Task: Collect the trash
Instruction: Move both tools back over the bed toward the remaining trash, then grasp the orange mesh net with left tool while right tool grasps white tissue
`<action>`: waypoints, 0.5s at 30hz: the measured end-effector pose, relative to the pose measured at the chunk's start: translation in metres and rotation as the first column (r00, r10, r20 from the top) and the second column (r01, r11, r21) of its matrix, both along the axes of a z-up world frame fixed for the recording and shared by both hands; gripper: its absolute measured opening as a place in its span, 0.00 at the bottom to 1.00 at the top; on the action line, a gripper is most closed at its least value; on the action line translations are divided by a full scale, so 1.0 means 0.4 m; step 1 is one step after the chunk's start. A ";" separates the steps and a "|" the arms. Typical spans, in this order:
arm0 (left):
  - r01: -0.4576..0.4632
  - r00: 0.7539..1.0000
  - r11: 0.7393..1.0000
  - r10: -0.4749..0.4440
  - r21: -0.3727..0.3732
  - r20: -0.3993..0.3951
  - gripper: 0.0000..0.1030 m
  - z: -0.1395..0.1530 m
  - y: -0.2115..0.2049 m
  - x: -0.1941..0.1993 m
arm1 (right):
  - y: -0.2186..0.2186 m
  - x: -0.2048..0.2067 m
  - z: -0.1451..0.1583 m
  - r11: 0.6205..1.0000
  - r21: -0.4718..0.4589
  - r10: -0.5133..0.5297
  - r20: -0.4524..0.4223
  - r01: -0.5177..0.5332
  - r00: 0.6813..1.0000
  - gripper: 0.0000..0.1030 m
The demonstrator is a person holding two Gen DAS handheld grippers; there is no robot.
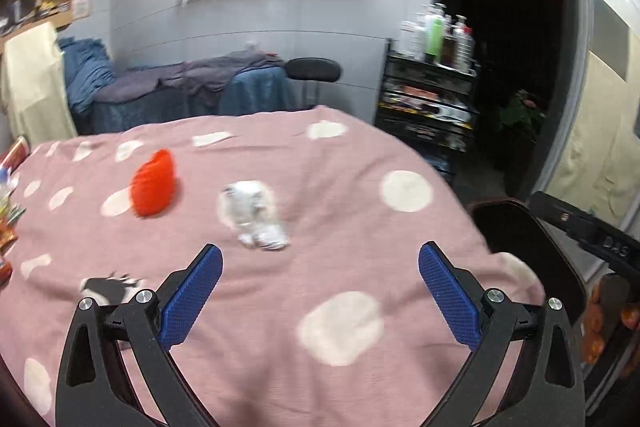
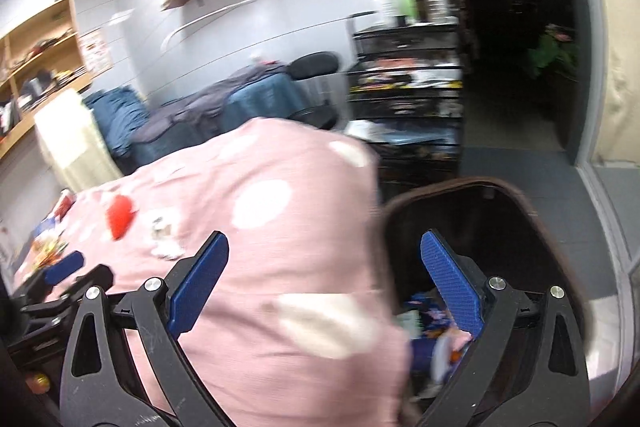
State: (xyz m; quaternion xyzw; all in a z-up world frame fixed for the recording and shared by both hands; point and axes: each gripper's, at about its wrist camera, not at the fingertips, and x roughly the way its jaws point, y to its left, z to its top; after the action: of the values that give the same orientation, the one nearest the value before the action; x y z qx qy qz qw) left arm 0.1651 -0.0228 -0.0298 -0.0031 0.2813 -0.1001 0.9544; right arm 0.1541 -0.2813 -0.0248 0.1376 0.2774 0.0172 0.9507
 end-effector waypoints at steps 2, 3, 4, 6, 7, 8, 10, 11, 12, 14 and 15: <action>-0.039 0.999 0.999 0.039 0.007 0.000 0.95 -0.006 0.051 0.011 | 0.044 0.022 0.007 0.998 0.020 0.062 -0.005 -0.061 0.998 0.93; -0.064 0.998 0.998 0.064 0.016 0.002 0.95 -0.010 0.078 0.018 | 0.068 0.035 0.010 0.995 0.032 0.092 -0.011 -0.091 0.996 0.93; -0.085 0.996 0.996 0.085 0.021 0.004 0.95 -0.013 0.101 0.025 | 0.085 0.045 0.014 0.993 0.041 0.111 -0.015 -0.110 0.994 0.93; -0.123 0.992 0.992 0.123 0.020 -0.003 0.95 -0.022 0.151 0.037 | 0.127 0.073 0.020 0.985 0.068 0.163 -0.029 -0.161 0.986 0.93; -0.147 0.989 0.989 0.147 0.017 -0.009 0.95 -0.025 0.179 0.050 | 0.155 0.092 0.022 0.978 0.080 0.197 -0.034 -0.193 0.980 0.93; -0.160 0.987 0.987 0.161 0.017 -0.011 0.95 -0.027 0.196 0.059 | 0.174 0.103 0.024 0.974 0.086 0.216 -0.039 -0.212 0.976 0.93; -0.185 0.983 0.982 0.185 0.024 -0.008 0.95 -0.029 0.226 0.081 | 0.220 0.132 0.021 0.963 0.096 0.257 -0.057 -0.251 0.965 0.93; -0.193 0.981 0.981 0.193 0.033 -0.004 0.95 -0.029 0.239 0.093 | 0.247 0.153 0.017 0.956 0.107 0.280 -0.071 -0.272 0.957 0.93; -0.197 0.980 0.979 0.197 0.044 0.000 0.95 -0.030 0.246 0.106 | 0.273 0.170 0.012 0.950 0.115 0.301 -0.084 -0.290 0.950 0.93; -0.206 0.978 0.976 0.207 0.072 -0.005 0.95 -0.032 0.256 0.145 | 0.324 0.209 -0.001 0.937 0.122 0.340 -0.121 -0.326 0.933 0.93; -0.205 0.978 0.975 0.207 0.081 -0.016 0.94 -0.034 0.260 0.164 | 0.354 0.230 -0.009 0.929 0.118 0.364 -0.140 -0.350 0.921 0.93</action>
State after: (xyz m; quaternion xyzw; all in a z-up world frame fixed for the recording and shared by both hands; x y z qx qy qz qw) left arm 0.2308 0.0813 -0.0434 0.0041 0.2946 0.0107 0.9555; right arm 0.2461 -0.1398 -0.0283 0.1288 0.3717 0.1920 0.8991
